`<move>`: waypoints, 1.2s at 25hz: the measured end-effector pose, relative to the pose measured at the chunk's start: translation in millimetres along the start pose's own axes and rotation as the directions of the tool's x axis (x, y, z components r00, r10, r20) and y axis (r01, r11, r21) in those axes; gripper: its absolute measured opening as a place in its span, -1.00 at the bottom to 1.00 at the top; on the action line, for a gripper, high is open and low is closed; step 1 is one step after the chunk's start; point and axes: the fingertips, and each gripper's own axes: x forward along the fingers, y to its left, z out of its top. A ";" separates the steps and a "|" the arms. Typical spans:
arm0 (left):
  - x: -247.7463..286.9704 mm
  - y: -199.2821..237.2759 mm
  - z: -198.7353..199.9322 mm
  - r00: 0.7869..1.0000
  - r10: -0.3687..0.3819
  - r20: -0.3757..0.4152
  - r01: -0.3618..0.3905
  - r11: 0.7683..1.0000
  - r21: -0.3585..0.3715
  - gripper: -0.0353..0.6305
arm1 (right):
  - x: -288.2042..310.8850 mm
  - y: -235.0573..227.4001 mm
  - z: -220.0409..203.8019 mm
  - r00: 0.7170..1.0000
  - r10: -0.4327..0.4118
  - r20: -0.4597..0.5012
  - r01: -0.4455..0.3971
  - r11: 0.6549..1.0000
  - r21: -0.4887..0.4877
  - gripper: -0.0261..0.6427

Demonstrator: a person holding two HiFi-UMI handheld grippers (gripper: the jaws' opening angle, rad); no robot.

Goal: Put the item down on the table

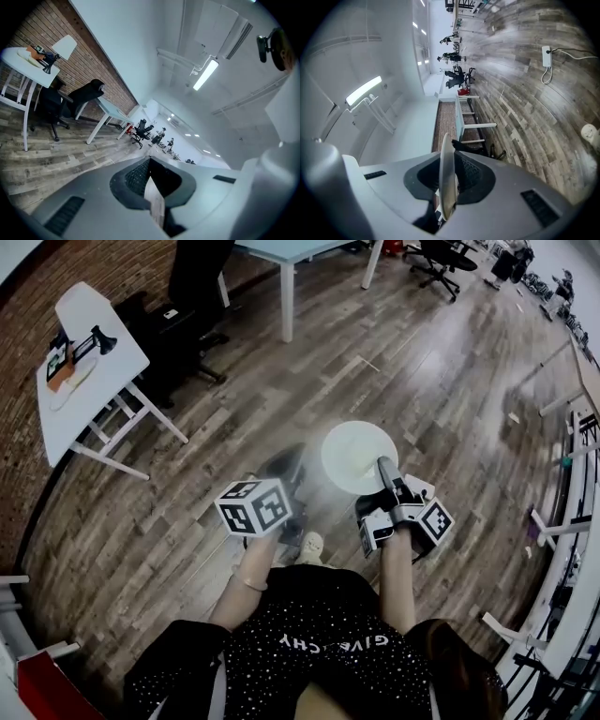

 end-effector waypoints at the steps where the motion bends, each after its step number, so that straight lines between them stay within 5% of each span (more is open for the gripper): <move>1: 11.4 -1.2 1.5 1.000 -0.002 -0.004 0.002 1.000 0.002 -0.86 | 6.7 0.9 9.8 1.000 0.002 0.004 -0.002 1.000 0.002 -0.78; 6: 63.6 -6.2 22.4 1.000 -0.004 -0.016 0.004 1.000 -0.006 -0.86 | 47.0 11.7 51.2 1.000 -0.008 0.005 0.008 1.000 0.005 -0.78; 24: 73.4 1.5 3.5 0.999 0.034 0.027 -0.034 0.999 0.003 -0.86 | 56.0 -5.5 57.9 0.997 0.046 -0.062 -0.043 0.997 0.057 -0.78; 30: 119.0 18.9 38.5 0.999 0.033 0.025 -0.033 0.999 -0.010 -0.86 | 109.2 -0.1 76.1 0.997 0.027 -0.066 -0.022 0.997 0.067 -0.78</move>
